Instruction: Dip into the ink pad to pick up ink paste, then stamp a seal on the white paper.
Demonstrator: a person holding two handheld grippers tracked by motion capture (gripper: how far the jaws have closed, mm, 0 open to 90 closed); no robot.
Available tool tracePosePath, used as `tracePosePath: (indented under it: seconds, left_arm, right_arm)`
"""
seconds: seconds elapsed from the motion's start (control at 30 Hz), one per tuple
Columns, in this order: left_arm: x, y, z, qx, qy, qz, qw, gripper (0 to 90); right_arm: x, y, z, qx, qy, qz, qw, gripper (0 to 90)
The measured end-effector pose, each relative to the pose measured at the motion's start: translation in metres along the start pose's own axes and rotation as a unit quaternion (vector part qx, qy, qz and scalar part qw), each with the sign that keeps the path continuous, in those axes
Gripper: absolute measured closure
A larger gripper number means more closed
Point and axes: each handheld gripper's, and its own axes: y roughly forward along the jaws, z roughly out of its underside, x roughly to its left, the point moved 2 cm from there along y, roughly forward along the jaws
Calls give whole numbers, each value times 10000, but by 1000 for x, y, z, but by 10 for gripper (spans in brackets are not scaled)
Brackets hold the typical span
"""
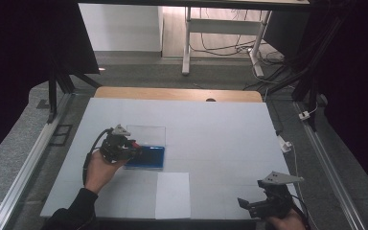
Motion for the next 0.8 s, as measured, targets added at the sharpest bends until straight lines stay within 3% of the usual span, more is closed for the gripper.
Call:
tracePosePath:
  seconds: [0.27,0.8]
  left_arm:
    - [-8,-6,-2,-94,57,113,9999,578]
    - [-37,-14,-5,-208,390,398,9982,578]
  right_arm:
    - [0,0,0,2,-16,4,10000,0]
    - [0,-1,0,-9,-17,5,10000,0]
